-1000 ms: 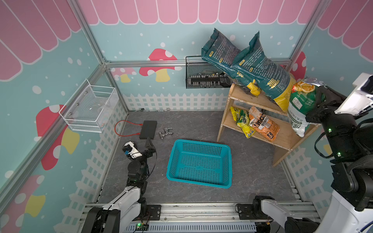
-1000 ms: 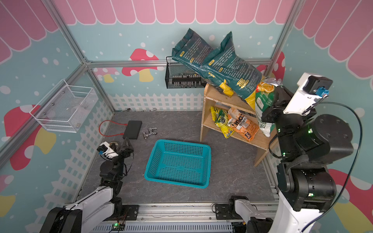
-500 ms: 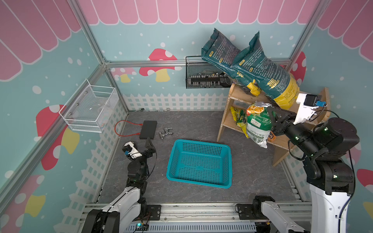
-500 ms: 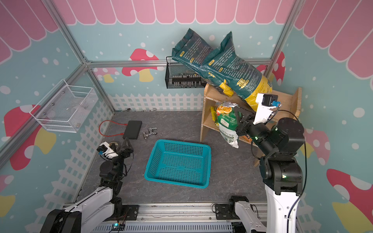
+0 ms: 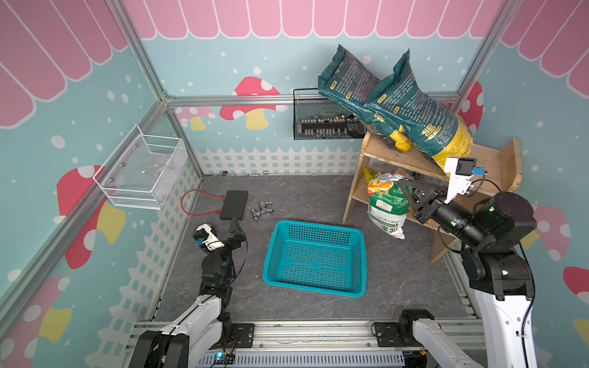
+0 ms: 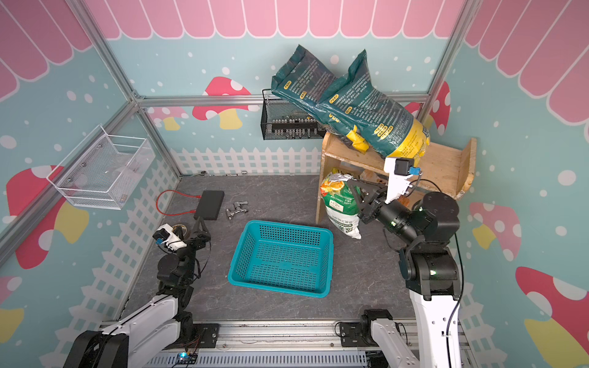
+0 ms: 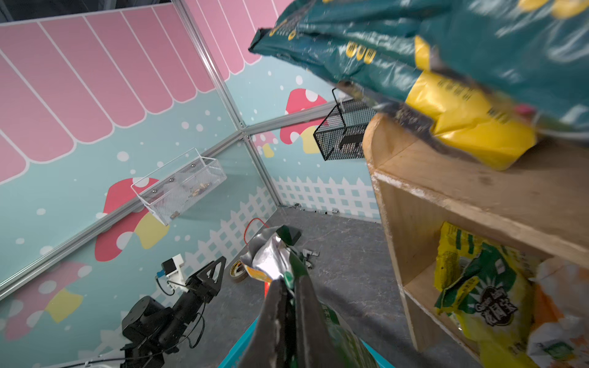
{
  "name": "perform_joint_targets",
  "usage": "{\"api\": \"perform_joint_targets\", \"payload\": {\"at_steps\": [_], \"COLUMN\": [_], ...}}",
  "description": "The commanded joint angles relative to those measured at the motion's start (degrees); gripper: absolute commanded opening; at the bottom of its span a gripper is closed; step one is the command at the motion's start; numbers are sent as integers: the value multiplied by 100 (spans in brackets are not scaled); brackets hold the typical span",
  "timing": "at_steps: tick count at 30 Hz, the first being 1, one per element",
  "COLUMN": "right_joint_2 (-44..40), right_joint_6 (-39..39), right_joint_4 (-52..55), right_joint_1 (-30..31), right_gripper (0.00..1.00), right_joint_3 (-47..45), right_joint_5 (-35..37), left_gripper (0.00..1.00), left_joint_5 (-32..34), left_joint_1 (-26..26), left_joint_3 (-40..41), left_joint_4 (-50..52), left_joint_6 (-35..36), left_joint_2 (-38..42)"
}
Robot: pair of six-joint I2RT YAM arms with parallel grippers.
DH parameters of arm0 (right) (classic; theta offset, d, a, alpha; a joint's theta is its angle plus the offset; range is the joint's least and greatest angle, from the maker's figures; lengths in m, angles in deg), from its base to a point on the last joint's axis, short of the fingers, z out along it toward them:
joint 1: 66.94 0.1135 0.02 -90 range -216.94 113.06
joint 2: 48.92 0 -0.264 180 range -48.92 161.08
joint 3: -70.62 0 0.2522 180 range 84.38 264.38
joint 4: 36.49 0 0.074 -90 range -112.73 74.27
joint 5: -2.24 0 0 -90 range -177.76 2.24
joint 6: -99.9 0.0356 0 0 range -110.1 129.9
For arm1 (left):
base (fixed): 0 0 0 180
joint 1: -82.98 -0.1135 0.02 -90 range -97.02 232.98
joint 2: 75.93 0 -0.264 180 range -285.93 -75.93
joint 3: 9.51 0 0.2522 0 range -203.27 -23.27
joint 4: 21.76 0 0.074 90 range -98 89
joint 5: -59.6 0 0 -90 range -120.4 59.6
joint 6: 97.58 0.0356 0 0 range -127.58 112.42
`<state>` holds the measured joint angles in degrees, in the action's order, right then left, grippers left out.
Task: Take down the fertilizer bag from the shelf
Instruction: Place the fertilizer bag in the storage box.
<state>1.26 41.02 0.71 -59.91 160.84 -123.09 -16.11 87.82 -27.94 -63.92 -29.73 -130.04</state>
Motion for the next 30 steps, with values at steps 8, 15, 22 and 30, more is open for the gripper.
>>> {"api": "perform_joint_targets", "payload": {"at_steps": [8, 15, 22, 30], "right_joint_2": [318, 936, 1458, 2260], "right_joint_6": [-233, -433, -222, 31], "right_joint_4": [-1203, -1719, -2636, -3516], "right_joint_1": [2071, 3668, 4450, 5000], "right_gripper": [0, 0, 0, 0], "right_joint_3": [-656, -794, -1211, -1433], "right_joint_5": [1988, 3940, 5687, 6942], "left_gripper": [99, 99, 99, 99], "left_joint_5": [7, 21, 22, 38], "left_joint_1": [-27, -28, -33, -27], "left_joint_3": [-90, -80, -71, -78], "left_joint_4": [24, 45, 22, -1], "left_joint_6": [19, 1, -12, -11], "left_joint_2": [-12, 10, 15, -20]}}
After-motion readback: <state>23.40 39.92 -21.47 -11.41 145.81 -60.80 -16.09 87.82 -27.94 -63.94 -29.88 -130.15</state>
